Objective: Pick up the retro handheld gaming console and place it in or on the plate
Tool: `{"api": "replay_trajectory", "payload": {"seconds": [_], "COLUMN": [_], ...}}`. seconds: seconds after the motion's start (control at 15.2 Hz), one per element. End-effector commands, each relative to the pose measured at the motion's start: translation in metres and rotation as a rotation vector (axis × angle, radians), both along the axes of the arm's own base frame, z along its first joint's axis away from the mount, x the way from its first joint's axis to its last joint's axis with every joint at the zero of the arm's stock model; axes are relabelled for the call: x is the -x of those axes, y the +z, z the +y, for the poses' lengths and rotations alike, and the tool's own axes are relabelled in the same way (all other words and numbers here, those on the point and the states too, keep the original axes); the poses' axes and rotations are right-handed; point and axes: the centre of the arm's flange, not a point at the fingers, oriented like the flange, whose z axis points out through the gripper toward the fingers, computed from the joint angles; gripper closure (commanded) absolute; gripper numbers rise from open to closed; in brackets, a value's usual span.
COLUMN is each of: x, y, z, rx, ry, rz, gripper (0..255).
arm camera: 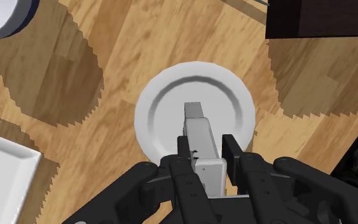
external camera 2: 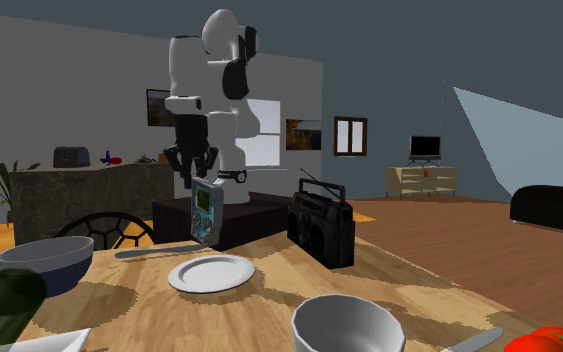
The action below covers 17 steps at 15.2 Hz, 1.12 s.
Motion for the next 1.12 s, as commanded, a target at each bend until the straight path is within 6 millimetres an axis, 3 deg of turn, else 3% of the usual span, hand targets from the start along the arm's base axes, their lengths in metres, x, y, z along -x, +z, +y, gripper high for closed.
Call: {"api": "replay_trajectory", "payload": {"seconds": [0.0,0.86,1.06], "x": [0.000,0.000,0.000], "y": [-0.011,-0.080,-0.080], "z": [0.000,0.000,0.000], "rx": [0.001,0.001,0.001], "ry": [0.000,0.000,0.000], "rz": [-0.001,-0.001,-0.001], "gripper": [255,255,255]}}
